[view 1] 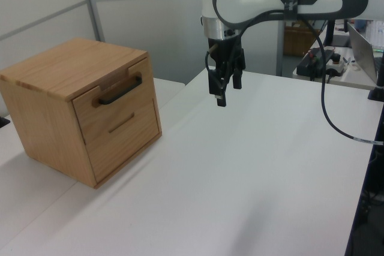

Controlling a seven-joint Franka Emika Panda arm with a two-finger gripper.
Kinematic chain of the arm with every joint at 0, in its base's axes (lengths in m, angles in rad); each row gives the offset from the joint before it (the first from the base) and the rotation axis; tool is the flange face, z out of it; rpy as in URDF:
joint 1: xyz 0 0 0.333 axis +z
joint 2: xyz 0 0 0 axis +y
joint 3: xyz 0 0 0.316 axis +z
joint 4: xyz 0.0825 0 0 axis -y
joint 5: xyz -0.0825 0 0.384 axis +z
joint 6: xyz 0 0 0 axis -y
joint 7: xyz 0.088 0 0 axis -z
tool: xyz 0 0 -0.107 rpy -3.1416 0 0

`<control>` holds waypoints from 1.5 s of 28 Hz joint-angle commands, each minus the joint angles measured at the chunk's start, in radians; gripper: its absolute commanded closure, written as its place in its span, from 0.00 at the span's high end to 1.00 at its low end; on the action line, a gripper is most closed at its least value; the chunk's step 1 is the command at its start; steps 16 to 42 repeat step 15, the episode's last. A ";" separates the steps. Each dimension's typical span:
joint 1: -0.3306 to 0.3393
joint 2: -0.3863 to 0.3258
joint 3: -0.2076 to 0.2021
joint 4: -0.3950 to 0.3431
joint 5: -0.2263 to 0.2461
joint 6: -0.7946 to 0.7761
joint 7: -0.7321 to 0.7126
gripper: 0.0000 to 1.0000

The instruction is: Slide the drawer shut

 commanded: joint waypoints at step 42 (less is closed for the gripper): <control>0.000 -0.027 -0.024 -0.077 0.036 0.187 0.077 1.00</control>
